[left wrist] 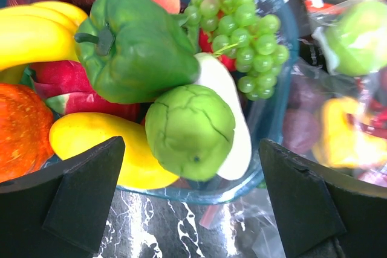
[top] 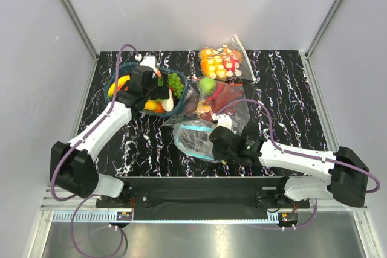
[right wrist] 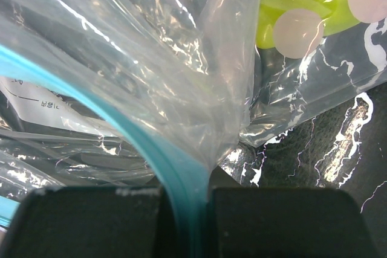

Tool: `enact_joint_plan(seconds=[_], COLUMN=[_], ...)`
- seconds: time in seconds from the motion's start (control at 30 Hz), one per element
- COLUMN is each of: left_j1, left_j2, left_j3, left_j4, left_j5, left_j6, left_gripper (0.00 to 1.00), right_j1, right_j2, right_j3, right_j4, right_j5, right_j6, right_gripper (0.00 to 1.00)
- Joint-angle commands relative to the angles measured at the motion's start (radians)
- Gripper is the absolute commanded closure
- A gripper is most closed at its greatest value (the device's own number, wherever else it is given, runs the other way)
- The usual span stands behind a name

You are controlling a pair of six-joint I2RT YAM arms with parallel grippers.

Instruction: Open the zip-top bag and remove the fake food

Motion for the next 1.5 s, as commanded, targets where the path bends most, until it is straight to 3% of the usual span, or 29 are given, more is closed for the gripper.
enact_joint_plan(seconds=[0.0, 0.2, 0.27, 0.47, 0.6, 0.83, 1.03, 1.23, 1.47], left_j1=[-0.011, -0.012, -0.012, -0.012, -0.012, -0.011, -0.012, -0.012, -0.012], left_j2=[-0.079, -0.180, -0.228, -0.345, -0.407, -0.506, -0.535, -0.572, -0.558], left_j3=[0.005, -0.010, -0.016, -0.013, 0.000, 0.008, 0.040, 0.057, 0.072], left_j4=[0.021, -0.023, -0.040, -0.171, -0.284, -0.395, -0.470, -0.490, -0.504], left_j5=[0.001, -0.013, -0.022, -0.032, -0.024, -0.021, -0.022, -0.007, -0.001], left_j6=[0.009, 0.001, -0.005, -0.017, -0.033, -0.040, -0.052, -0.059, -0.062], left_gripper=[0.01, 0.01, 0.01, 0.01, 0.01, 0.01, 0.01, 0.01, 0.01], right_j1=[-0.002, -0.002, -0.002, -0.003, -0.003, -0.003, -0.003, -0.003, -0.003], right_j2=[-0.019, -0.046, -0.066, -0.117, -0.163, -0.307, -0.411, -0.445, -0.398], right_j3=[0.010, 0.036, 0.046, 0.086, 0.134, 0.211, 0.259, 0.283, 0.297], right_j4=[0.002, -0.044, -0.067, -0.145, -0.208, -0.305, -0.366, -0.396, -0.454], right_j5=[0.047, 0.078, 0.098, 0.133, 0.126, 0.041, 0.063, 0.152, 0.385], right_j6=[-0.009, -0.026, -0.037, -0.078, -0.124, -0.230, -0.244, -0.267, -0.201], right_gripper=[0.97, 0.89, 0.80, 0.30, 0.14, 0.04, 0.02, 0.00, 0.00])
